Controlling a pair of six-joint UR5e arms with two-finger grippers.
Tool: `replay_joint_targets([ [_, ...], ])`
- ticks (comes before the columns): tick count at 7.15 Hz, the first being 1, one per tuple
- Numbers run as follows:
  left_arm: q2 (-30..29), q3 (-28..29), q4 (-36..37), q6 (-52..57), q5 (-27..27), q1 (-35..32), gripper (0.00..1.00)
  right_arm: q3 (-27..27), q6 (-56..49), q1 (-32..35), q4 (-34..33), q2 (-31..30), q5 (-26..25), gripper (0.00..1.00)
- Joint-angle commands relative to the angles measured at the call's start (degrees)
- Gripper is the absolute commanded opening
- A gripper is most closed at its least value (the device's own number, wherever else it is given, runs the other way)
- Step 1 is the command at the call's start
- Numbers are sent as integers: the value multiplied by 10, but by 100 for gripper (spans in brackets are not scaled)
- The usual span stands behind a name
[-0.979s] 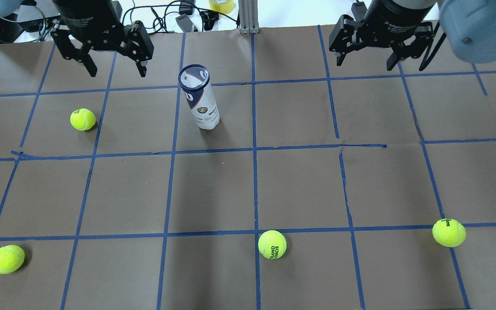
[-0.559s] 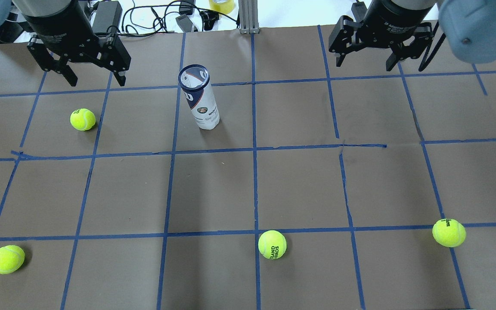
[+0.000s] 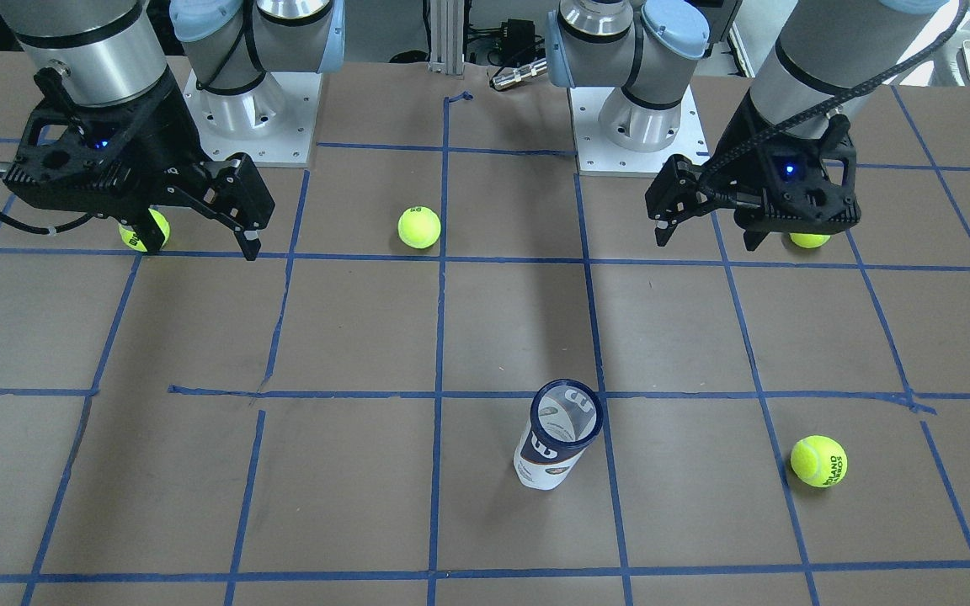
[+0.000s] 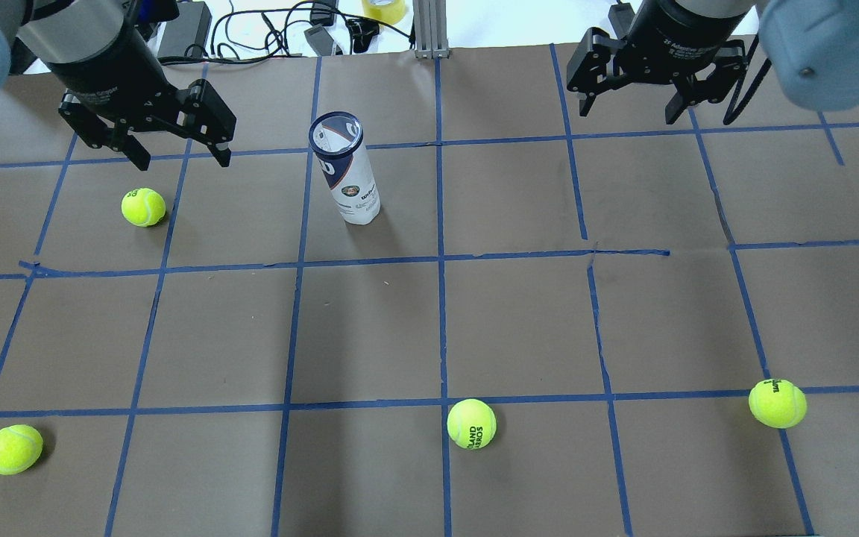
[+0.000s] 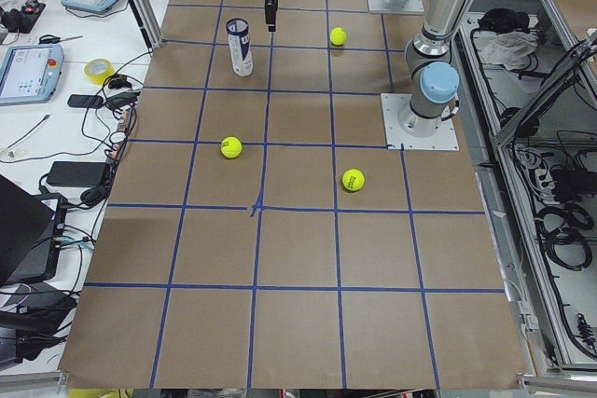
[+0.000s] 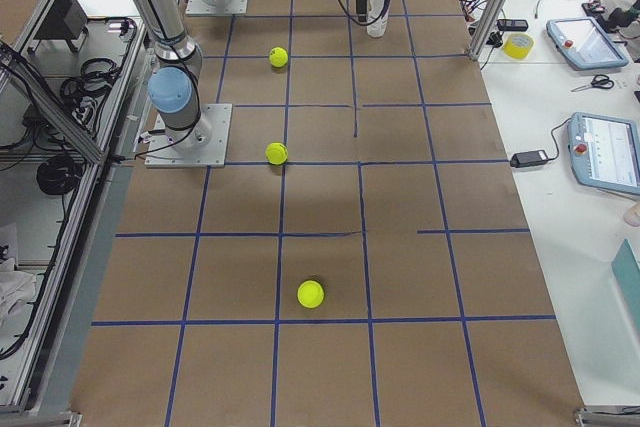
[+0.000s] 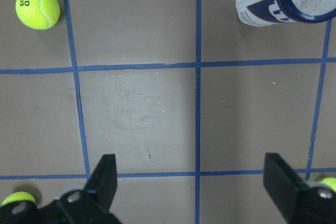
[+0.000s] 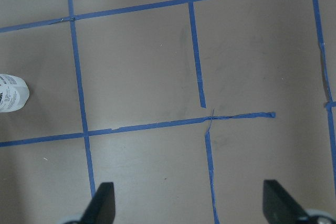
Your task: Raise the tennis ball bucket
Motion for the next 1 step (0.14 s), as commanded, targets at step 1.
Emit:
replay_joint_targets([
  [1,7,-10,6,2,2,0,100,0,1,0,0,1,-1,100],
])
